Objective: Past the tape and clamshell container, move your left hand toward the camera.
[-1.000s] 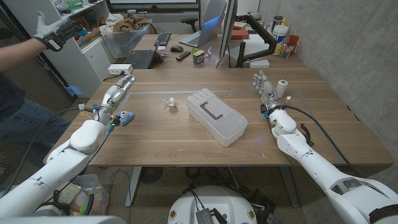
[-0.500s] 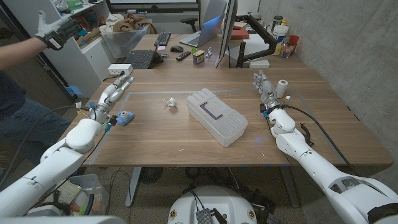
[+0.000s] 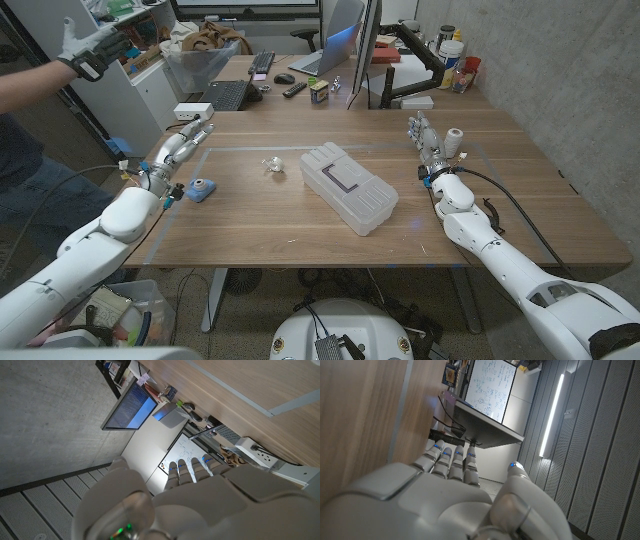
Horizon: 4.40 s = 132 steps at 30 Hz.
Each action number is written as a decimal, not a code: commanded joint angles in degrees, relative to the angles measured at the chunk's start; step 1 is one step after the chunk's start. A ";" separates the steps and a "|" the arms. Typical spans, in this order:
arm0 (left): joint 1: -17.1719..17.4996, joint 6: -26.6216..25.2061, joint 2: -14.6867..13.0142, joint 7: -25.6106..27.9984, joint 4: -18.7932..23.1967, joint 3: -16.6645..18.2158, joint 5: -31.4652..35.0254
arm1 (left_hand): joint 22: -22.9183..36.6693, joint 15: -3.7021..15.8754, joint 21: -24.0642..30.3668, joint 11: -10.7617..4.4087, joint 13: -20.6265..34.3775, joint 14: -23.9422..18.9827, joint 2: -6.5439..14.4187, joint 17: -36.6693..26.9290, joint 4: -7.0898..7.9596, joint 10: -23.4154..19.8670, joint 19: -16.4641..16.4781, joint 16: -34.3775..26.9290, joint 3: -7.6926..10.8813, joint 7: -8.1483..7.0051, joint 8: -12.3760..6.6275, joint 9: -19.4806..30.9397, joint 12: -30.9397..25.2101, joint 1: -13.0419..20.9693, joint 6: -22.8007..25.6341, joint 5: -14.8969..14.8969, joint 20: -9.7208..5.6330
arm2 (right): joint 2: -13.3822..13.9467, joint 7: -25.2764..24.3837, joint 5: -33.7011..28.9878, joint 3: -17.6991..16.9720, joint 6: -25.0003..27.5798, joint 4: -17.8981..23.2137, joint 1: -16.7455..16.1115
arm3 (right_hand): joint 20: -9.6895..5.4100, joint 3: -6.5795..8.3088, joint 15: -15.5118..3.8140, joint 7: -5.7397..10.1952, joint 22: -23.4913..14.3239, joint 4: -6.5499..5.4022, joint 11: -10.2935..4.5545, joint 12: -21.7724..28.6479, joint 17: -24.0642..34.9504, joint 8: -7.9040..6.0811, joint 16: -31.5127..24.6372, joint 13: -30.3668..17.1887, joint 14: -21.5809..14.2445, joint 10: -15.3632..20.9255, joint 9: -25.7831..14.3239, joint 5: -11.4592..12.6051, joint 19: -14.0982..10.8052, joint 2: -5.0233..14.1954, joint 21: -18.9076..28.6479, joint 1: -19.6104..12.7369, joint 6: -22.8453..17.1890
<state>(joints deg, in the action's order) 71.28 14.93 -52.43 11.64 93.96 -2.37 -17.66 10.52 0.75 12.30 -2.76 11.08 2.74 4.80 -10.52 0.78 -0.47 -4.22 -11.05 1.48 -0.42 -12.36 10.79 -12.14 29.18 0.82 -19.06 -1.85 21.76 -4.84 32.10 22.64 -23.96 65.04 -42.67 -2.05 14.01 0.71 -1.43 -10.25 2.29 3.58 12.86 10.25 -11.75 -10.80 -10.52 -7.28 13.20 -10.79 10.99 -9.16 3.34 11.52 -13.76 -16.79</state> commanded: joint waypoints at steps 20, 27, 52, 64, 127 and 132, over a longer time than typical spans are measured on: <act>3.77 -3.86 -2.49 2.22 1.65 3.32 4.59 | 0.27 -0.02 0.10 -0.31 0.08 -0.22 0.12 -0.33 -0.77 -0.17 0.04 -0.08 0.28 -0.22 0.27 0.19 -0.11 1.21 0.55 0.27 -0.18 | 0.79 -0.56 -0.88 -0.05 0.12 0.70 0.17 | -0.11 0.07 0.22 -0.02 -0.27 0.48 0.19 -0.40 0.33 0.29 0.04 -0.12 -0.26 0.31 -0.15 -0.09 -0.64 0.61 0.02 0.14 -0.55; 4.48 -5.67 -3.40 3.76 2.40 3.48 7.73 | 0.26 0.12 0.08 -0.48 0.08 -0.23 0.15 -0.34 -0.87 -0.25 0.04 -0.08 0.29 -0.39 0.30 0.20 -0.12 1.39 0.55 0.32 -0.15 | 0.84 -0.65 -0.88 -0.15 0.07 0.60 0.16 | -0.10 0.05 0.24 -0.03 -0.27 0.50 0.18 -0.41 0.33 0.28 0.03 -0.12 -0.30 0.33 -0.15 -0.09 -0.64 0.62 0.02 0.16 -0.63; 7.27 -8.58 -4.22 4.35 4.10 6.37 10.81 | 0.27 0.36 0.23 -0.75 0.11 -0.19 0.29 -0.41 -1.34 0.55 0.63 -0.03 0.35 -1.17 0.44 0.23 0.28 2.25 0.55 0.54 -0.43 | 1.32 -0.39 -0.75 -0.33 0.27 0.87 0.08 | 0.03 -0.03 0.19 0.12 -0.27 0.64 -0.49 -0.30 0.32 0.31 -0.06 -0.13 -0.63 0.77 -0.16 -0.08 -0.88 0.63 0.10 0.20 -0.75; 7.16 -9.46 -4.54 6.10 3.54 5.80 15.33 | 0.29 0.54 0.15 -1.09 0.12 -0.04 0.34 -0.45 -1.65 1.05 0.52 0.01 0.39 -2.81 0.88 0.27 0.45 2.78 -0.62 0.61 -0.19 | 1.70 -0.37 -0.94 -0.39 0.21 1.18 -0.04 | 0.06 -0.04 0.03 0.09 -0.26 0.73 -0.40 -0.24 0.31 0.28 -0.07 -0.13 -0.76 1.01 -0.17 -0.08 -1.02 0.64 0.12 0.15 -0.90; 2.49 -19.70 -12.32 4.46 2.68 -1.71 19.60 | 0.80 0.26 0.33 -3.39 0.38 -1.13 0.58 -0.94 -2.67 -1.60 -0.36 -0.67 -0.10 -5.25 -1.85 0.36 -0.83 4.59 4.81 0.87 3.86 | 2.66 -1.07 -1.71 -0.60 0.27 2.57 -0.65 | 0.24 -0.23 0.28 0.13 -0.26 0.90 -0.18 -0.24 0.33 0.31 -0.02 -0.15 -1.14 1.59 -0.20 -0.12 -1.11 0.77 0.04 0.36 -1.25; 0.85 -19.74 -12.41 4.06 1.70 -3.29 19.48 | 0.80 0.17 0.37 -3.37 0.38 -1.30 0.59 -0.95 -2.68 -1.70 -0.30 -0.71 -0.12 -5.25 -1.86 0.35 -0.84 4.61 5.01 0.88 4.07 | 2.69 -1.11 -1.55 -0.71 0.26 2.73 -0.94 | 0.31 -0.24 0.25 0.17 -0.26 0.92 -0.13 -0.23 0.33 0.31 -0.01 -0.16 -1.14 1.64 -0.20 -0.12 -1.04 0.77 0.01 0.37 -1.27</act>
<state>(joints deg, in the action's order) 74.16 -4.12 -63.99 16.34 96.89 -3.51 2.10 11.06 1.01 12.30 -5.95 11.34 1.78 5.29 -11.34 -1.67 -1.83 -4.43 -11.51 1.70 -5.74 -14.01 11.06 -12.53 33.21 5.54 -18.23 1.85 24.13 -5.57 30.58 22.10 -24.01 66.97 -43.00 -1.84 13.76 1.12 -1.23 -10.25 2.99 3.60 12.41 10.25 -11.37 -10.80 -10.52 -7.89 14.23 -10.78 10.99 -9.98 3.64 11.52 -13.46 -17.61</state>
